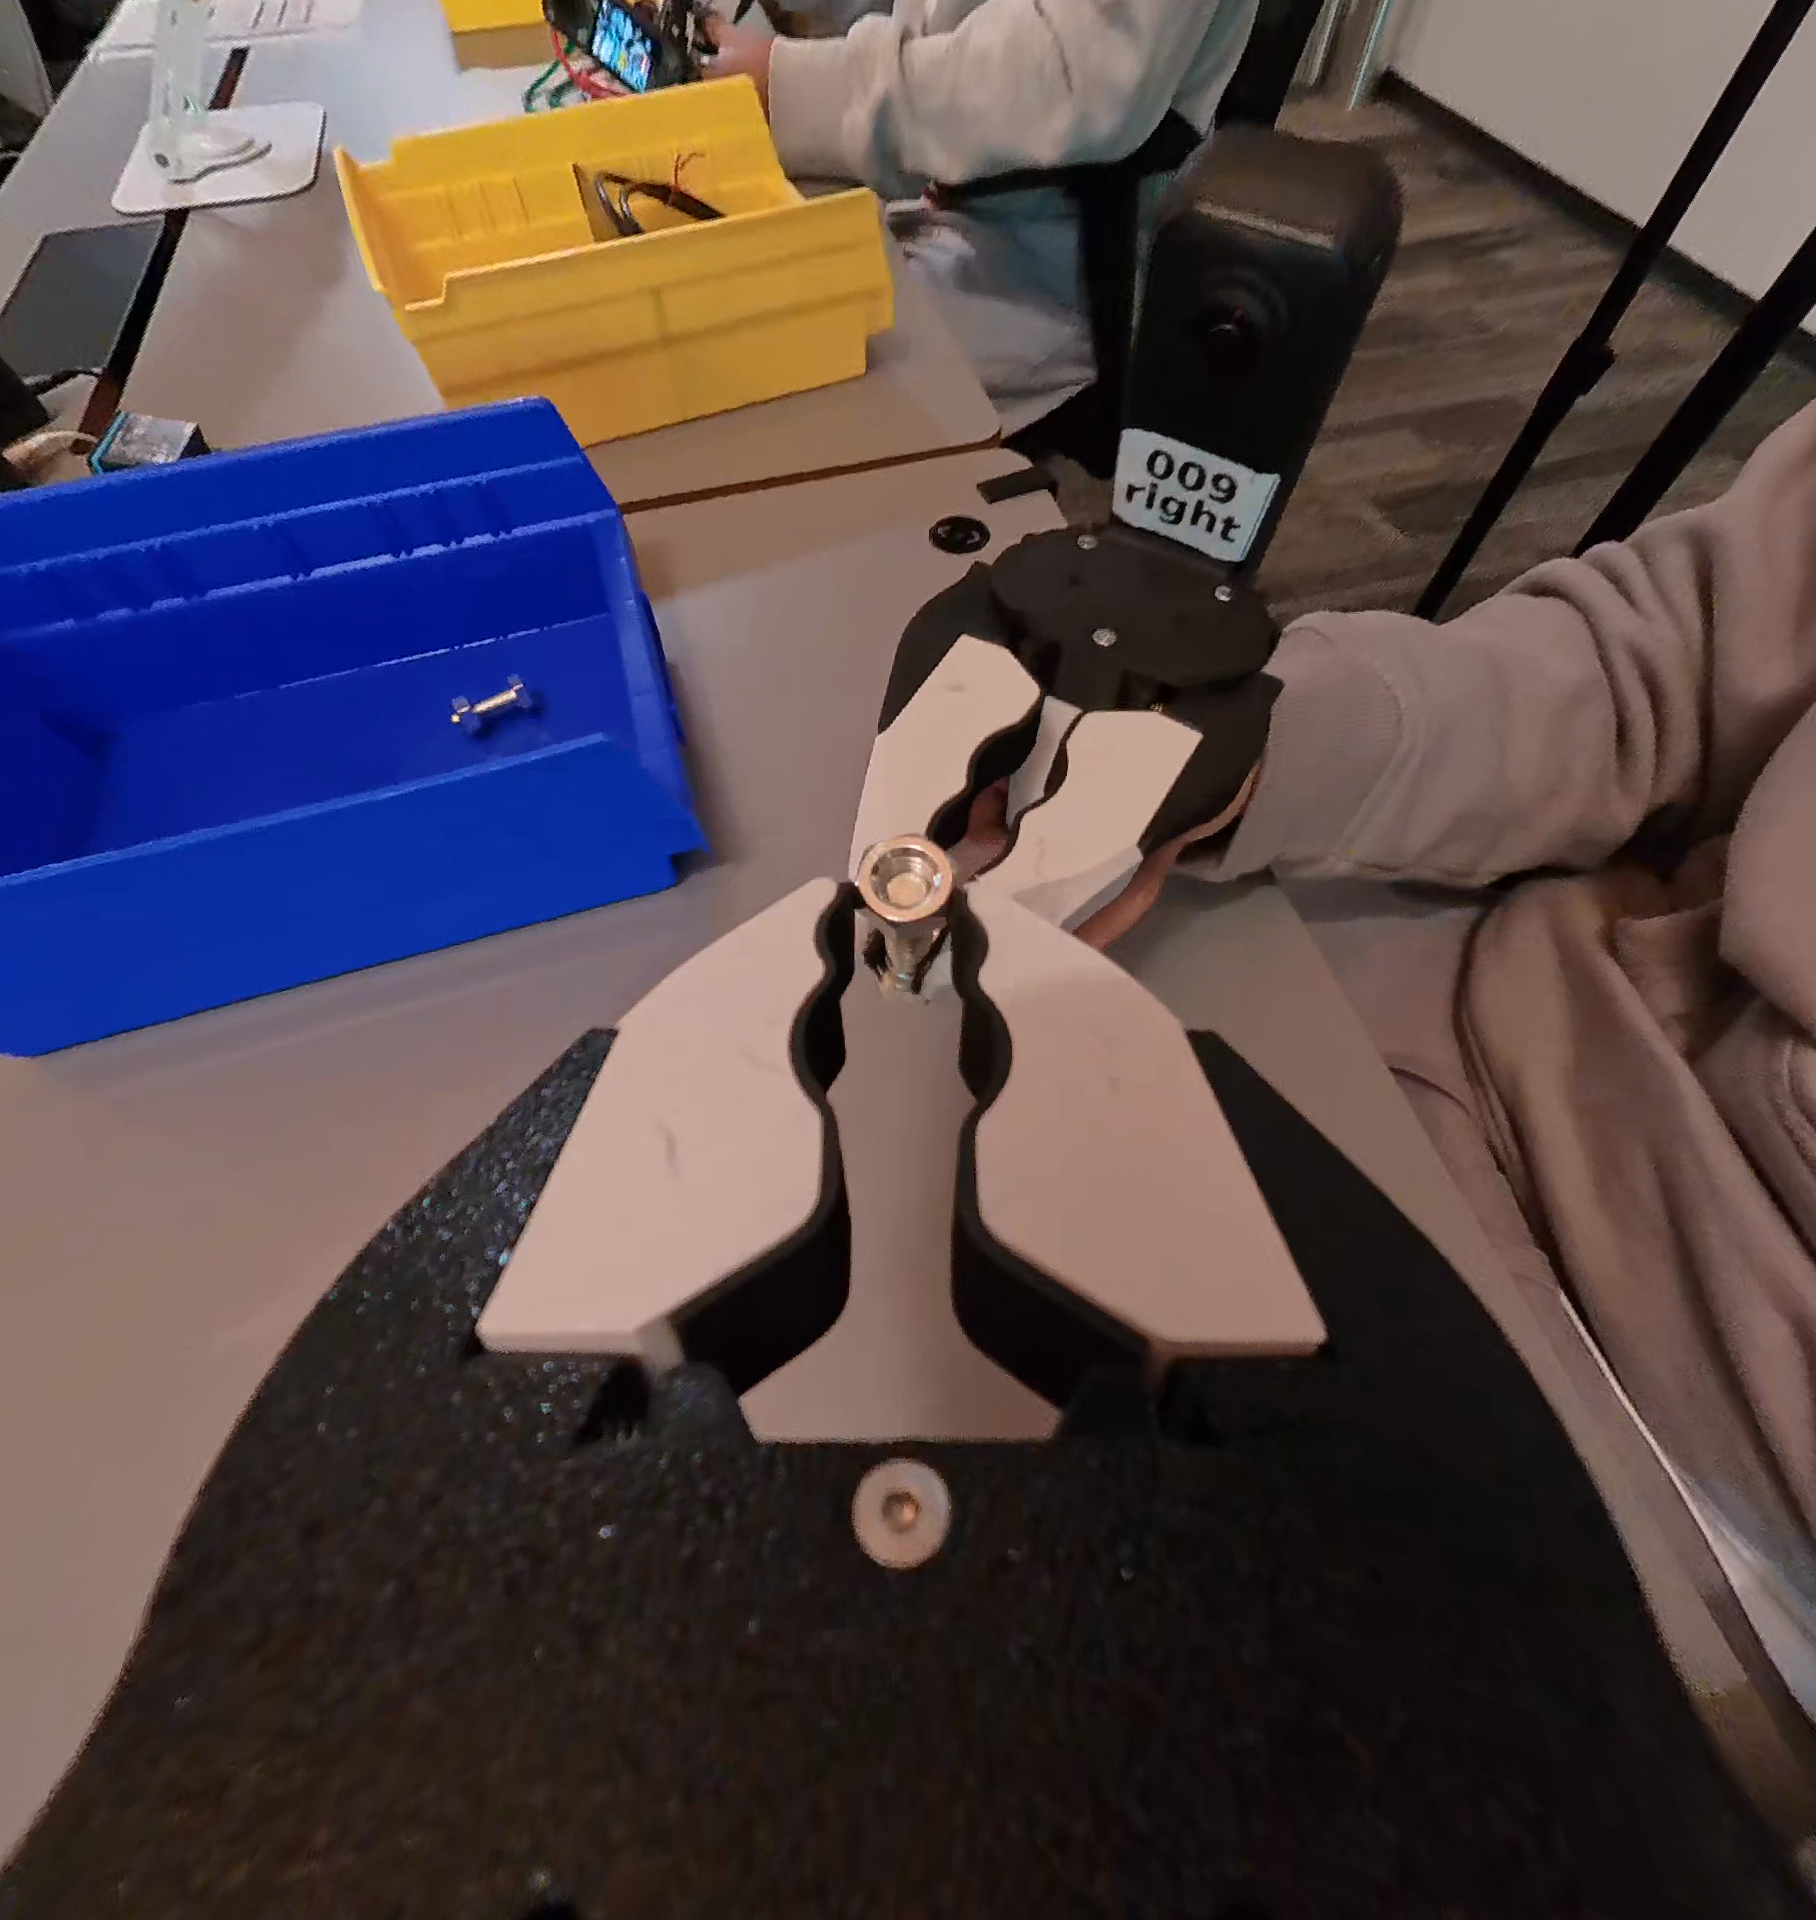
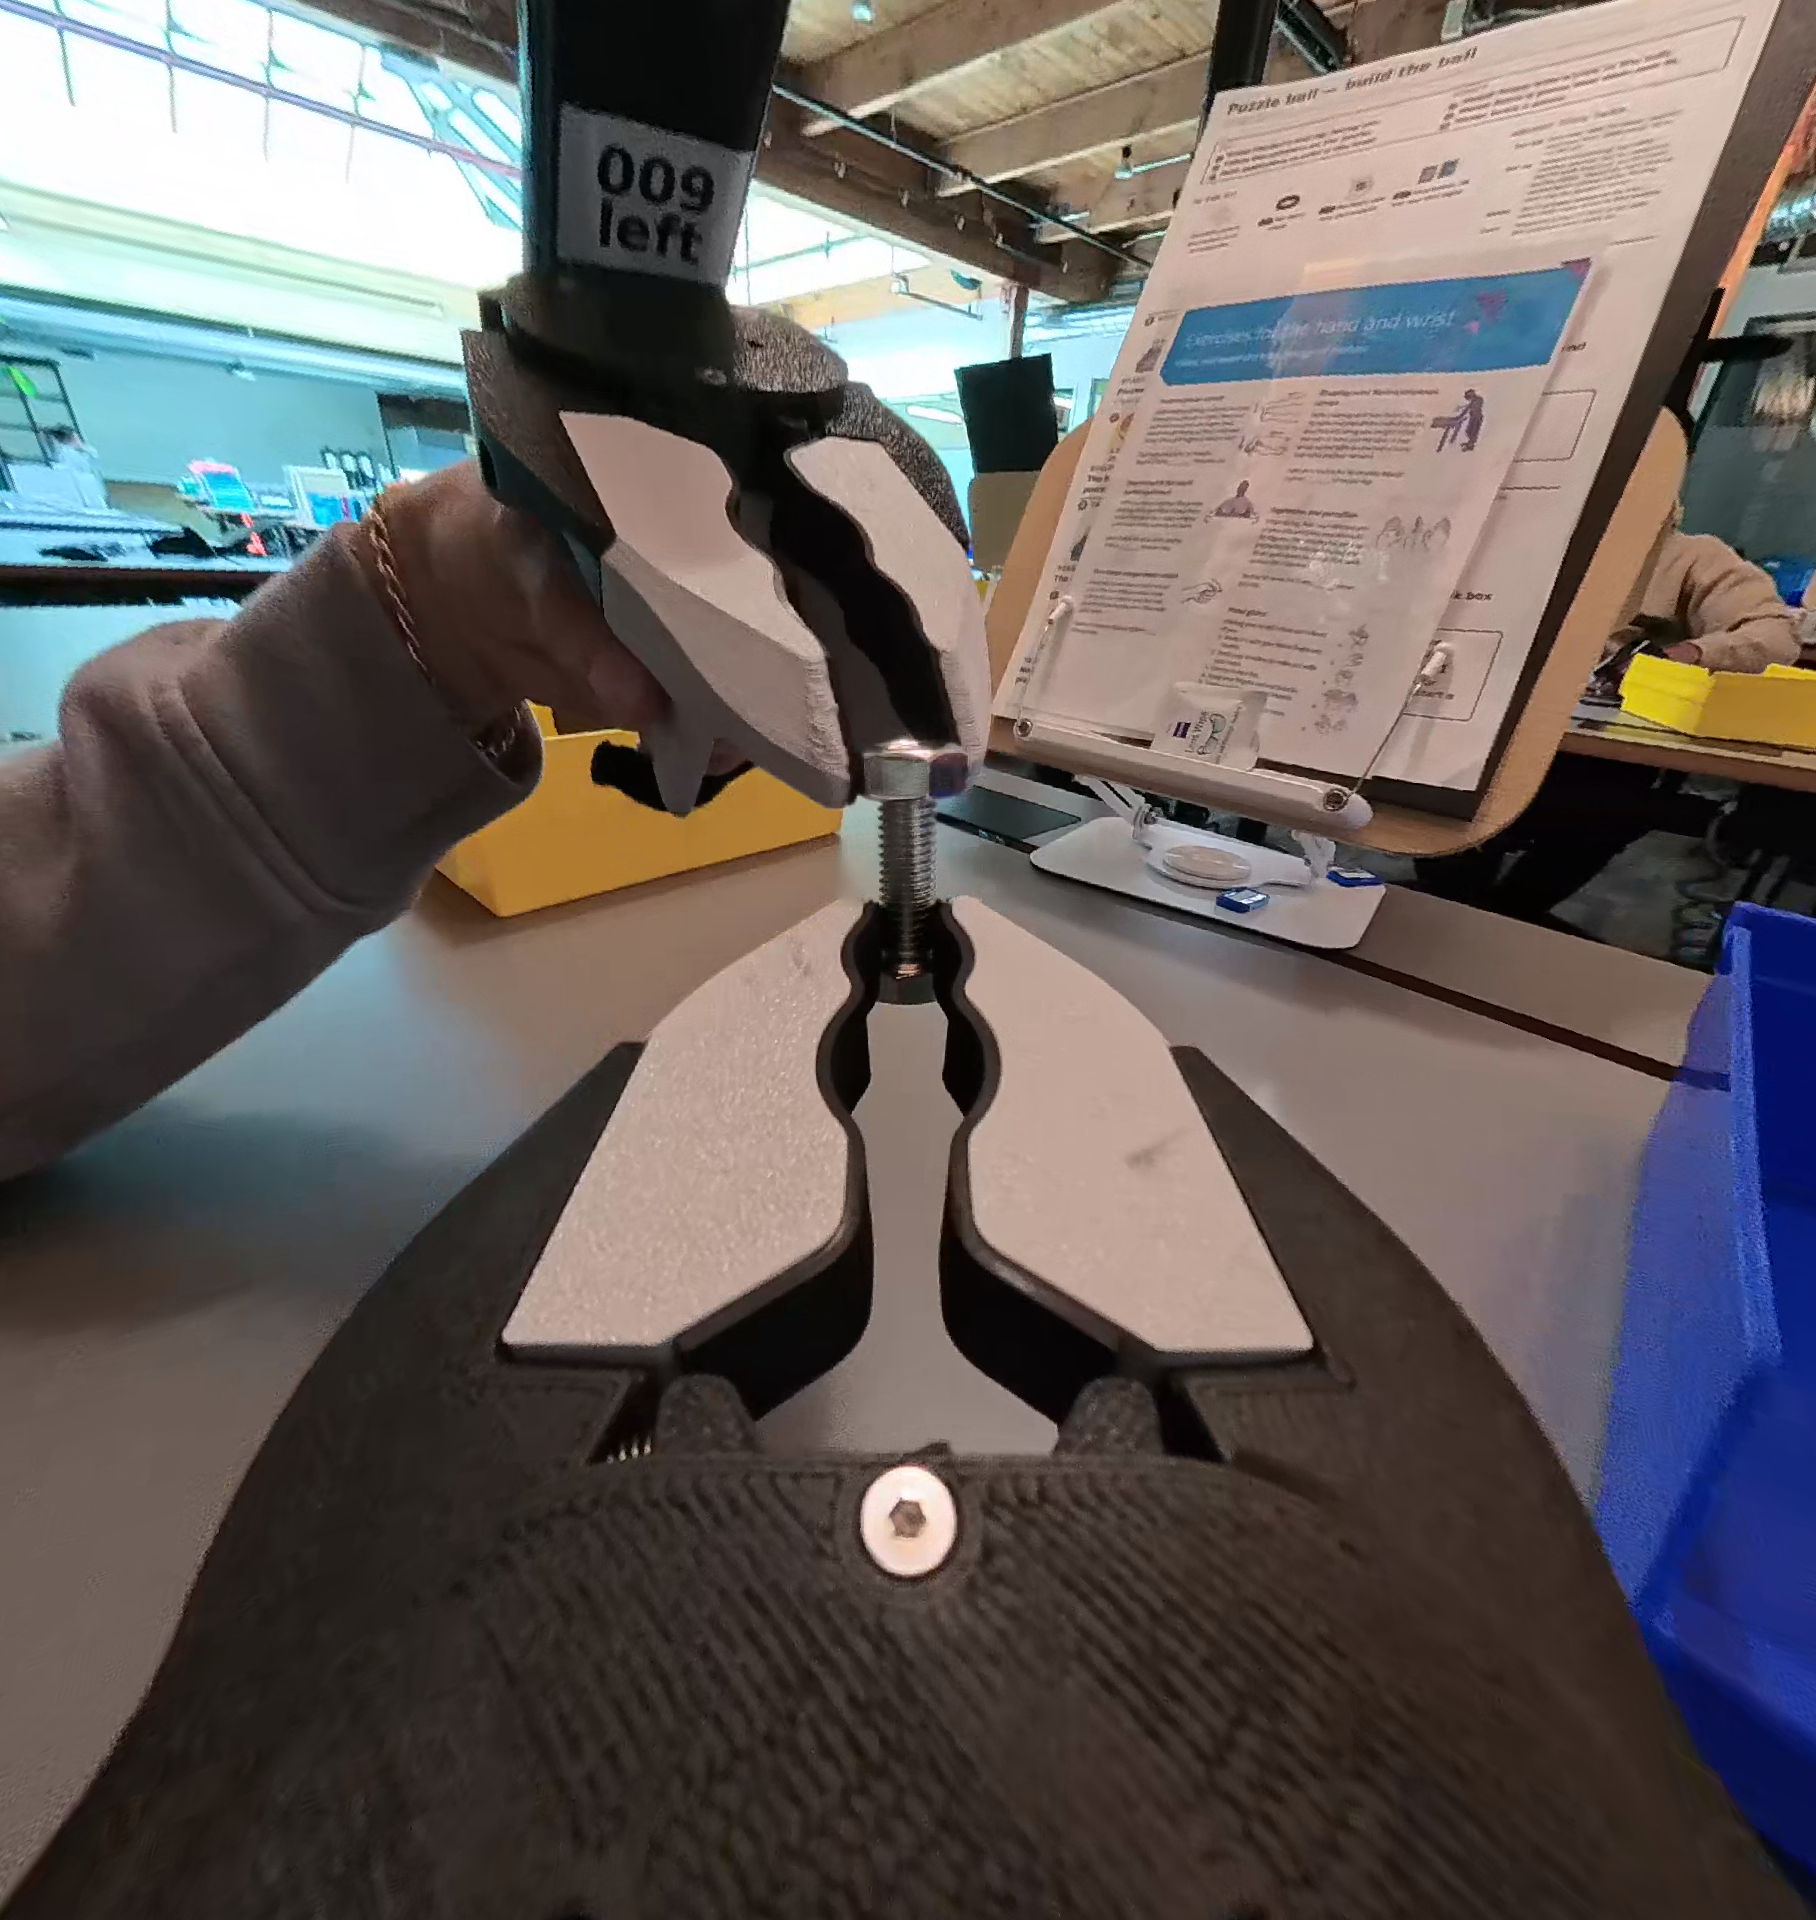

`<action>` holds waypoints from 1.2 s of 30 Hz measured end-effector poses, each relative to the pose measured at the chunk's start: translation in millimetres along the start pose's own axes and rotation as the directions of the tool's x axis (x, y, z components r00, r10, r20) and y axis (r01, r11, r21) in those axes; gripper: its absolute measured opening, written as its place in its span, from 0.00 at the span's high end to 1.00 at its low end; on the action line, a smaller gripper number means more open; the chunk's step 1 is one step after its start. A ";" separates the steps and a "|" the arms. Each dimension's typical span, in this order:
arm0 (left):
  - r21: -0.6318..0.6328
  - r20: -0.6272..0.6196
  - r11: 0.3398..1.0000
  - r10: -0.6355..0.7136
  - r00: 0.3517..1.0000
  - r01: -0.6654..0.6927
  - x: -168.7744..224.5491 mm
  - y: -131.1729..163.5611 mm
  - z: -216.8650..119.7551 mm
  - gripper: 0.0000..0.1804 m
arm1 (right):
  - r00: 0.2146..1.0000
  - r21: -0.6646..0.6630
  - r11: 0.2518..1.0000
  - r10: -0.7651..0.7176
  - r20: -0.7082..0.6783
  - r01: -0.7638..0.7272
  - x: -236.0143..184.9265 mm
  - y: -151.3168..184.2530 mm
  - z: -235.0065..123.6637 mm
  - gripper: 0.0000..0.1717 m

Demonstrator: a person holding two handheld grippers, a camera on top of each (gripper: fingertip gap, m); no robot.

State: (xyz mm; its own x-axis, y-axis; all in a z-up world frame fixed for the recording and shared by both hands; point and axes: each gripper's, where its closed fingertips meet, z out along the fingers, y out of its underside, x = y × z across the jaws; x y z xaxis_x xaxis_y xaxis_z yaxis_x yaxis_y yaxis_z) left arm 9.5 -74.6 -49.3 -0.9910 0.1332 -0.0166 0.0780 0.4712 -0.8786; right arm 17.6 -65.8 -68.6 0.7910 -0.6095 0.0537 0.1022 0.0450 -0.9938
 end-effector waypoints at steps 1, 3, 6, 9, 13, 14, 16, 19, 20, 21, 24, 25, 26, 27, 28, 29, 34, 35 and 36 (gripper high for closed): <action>-0.010 0.004 1.000 0.005 1.000 -0.005 0.2 1.2 -0.1 0.91 | 1.000 -0.007 1.000 -0.006 -0.001 0.006 -0.3 1.2 0.4 0.95; -0.018 0.001 1.000 0.004 1.000 -0.004 0.9 2.5 -0.4 0.91 | 1.000 -0.009 1.000 -0.004 0.005 0.004 -1.5 2.2 1.1 0.95; -0.014 -0.003 1.000 -0.002 1.000 0.002 0.4 2.9 -1.3 0.91 | 1.000 -0.004 1.000 0.008 0.009 -0.008 -1.7 2.1 1.7 0.95; -0.016 -0.002 1.000 0.002 1.000 -0.002 0.2 3.2 -1.0 0.91 | 1.000 -0.007 1.000 0.004 0.008 -0.004 -1.6 2.6 1.7 0.95; -0.025 0.006 1.000 0.002 1.000 -0.002 -0.8 4.4 0.3 0.90 | 1.000 -0.001 1.000 0.013 0.006 -0.013 -0.5 2.4 1.2 0.95; -0.029 0.007 1.000 0.001 1.000 -0.001 -1.2 5.3 0.7 0.89 | 1.000 0.000 1.000 0.014 0.006 -0.014 -0.4 2.3 1.2 0.95; -0.025 0.008 1.000 0.000 1.000 0.001 -1.7 4.9 1.3 0.88 | 1.000 0.002 1.000 0.015 0.006 -0.015 -0.3 2.1 1.1 0.95; -0.004 -0.014 1.000 -0.012 1.000 0.012 0.4 2.4 2.9 0.93 | 0.999 0.013 0.999 0.030 0.012 -0.031 -1.3 1.1 1.4 0.95; 0.002 -0.030 1.000 -0.015 0.999 0.015 2.1 2.3 3.4 0.95 | 0.999 0.013 0.999 0.029 0.018 -0.029 -2.1 1.0 1.5 0.95; -0.002 -0.037 1.000 -0.017 0.999 0.017 2.2 3.9 3.7 0.95 | 1.000 0.002 1.000 0.021 0.019 -0.021 -2.3 2.4 1.4 0.95; -0.011 -0.074 0.999 -0.043 0.996 0.043 2.2 11.0 4.1 0.95 | 0.999 -0.046 0.999 -0.013 0.044 0.015 -2.8 9.2 -0.4 0.95; -0.014 -0.077 0.998 -0.060 0.995 0.059 0.7 13.0 3.4 0.95 | 0.999 -0.063 0.998 -0.016 0.048 0.019 -1.4 11.3 -1.7 0.95; -0.019 -0.062 0.997 -0.074 0.995 0.073 -2.9 14.9 1.6 0.94 | 0.999 -0.078 0.997 -0.019 0.032 0.021 3.1 13.6 -3.4 0.95; -0.021 -0.034 0.997 -0.078 0.996 0.077 -8.1 16.9 -1.0 0.90 | 1.000 -0.089 0.996 -0.017 0.004 0.017 9.8 15.9 -5.4 0.95; -0.015 -0.007 0.997 -0.076 0.997 0.076 -13.3 18.5 -4.6 0.89 | 1.000 -0.094 0.996 -0.005 -0.021 0.003 16.0 18.0 -7.5 0.95; -0.005 0.020 0.997 -0.078 0.997 0.079 -18.7 19.5 -8.7 0.88 | 0.999 -0.092 0.996 0.016 -0.036 -0.019 20.4 19.2 -9.0 0.95; 0.102 0.230 0.986 -0.152 0.961 0.131 -53.5 13.1 -50.9 0.86 | 0.998 -0.071 0.997 0.038 -0.040 -0.041 22.3 17.5 -10.0 0.95; 0.147 0.289 0.981 -0.166 0.943 0.128 -60.0 8.0 -67.2 0.86 | 0.999 -0.075 0.997 0.029 -0.034 -0.032 20.5 17.4 -9.5 0.95; 0.201 0.349 0.972 -0.184 0.919 0.119 -65.3 1.5 -86.1 0.86 | 1.000 -0.079 0.997 0.020 -0.024 -0.022 18.1 17.3 -9.0 0.95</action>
State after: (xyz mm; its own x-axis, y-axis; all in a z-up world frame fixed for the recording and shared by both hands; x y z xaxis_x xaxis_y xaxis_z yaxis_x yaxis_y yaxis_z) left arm 83.7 -7.4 -8.4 -0.9630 -0.2689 -0.0198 -0.0639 0.2989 -0.9521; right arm 28.3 -83.1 -85.6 0.7783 -0.6271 0.0314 0.0367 -0.0044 -0.9993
